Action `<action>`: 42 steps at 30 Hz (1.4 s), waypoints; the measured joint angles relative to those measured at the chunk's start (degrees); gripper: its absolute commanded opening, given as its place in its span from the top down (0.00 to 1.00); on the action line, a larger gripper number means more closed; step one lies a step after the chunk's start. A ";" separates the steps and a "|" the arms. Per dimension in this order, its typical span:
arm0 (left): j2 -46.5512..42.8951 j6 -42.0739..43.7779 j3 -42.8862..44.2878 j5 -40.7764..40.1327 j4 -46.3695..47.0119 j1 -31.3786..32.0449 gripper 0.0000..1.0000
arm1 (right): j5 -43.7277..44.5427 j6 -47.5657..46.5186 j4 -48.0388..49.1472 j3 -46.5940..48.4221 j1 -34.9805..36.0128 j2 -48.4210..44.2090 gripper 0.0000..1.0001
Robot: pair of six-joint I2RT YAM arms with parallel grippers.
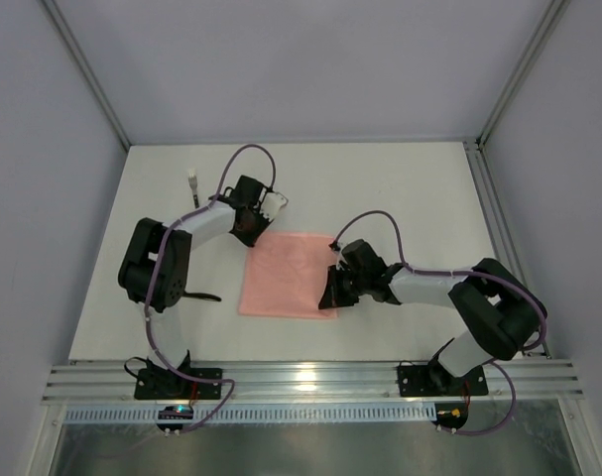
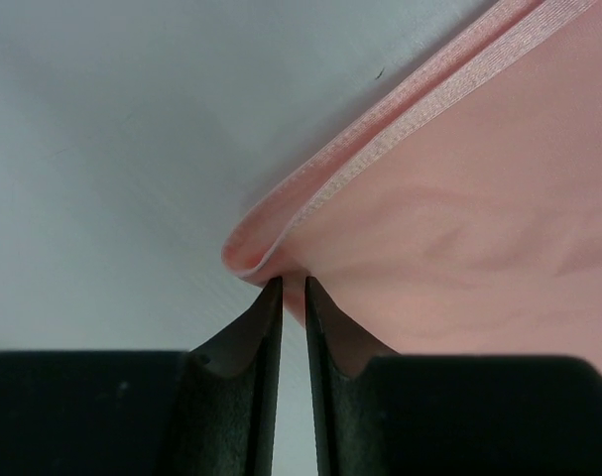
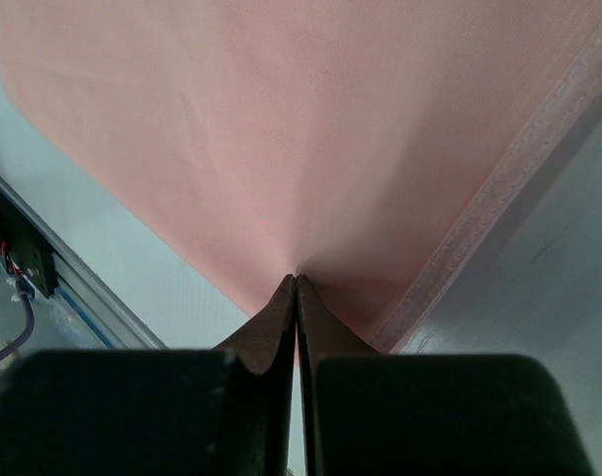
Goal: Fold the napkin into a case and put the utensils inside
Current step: Smooth out the square-folded napkin at the center of the board, then pick up the top corner of the square-folded napkin from the center of the board.
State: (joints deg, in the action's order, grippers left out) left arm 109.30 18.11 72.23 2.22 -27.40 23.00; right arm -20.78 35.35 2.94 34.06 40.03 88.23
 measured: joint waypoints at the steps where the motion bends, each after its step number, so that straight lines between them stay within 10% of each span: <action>1: 0.00 0.00 0.00 0.00 0.02 0.00 0.83 | 0.00 -0.02 -0.02 0.02 0.00 -0.07 0.96; 22: -13.00 -1.90 4.33 3.63 -9.90 -0.31 0.68 | 8.20 -17.46 -19.63 34.69 -16.85 11.61 0.70; 42: -12.74 -2.73 -9.31 9.27 -14.91 -0.52 0.67 | 6.25 -22.62 -22.71 39.54 -17.68 23.98 0.77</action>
State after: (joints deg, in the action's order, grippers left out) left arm 96.55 15.38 62.92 11.49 -42.30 22.48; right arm -14.52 12.73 -19.77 73.60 22.35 112.20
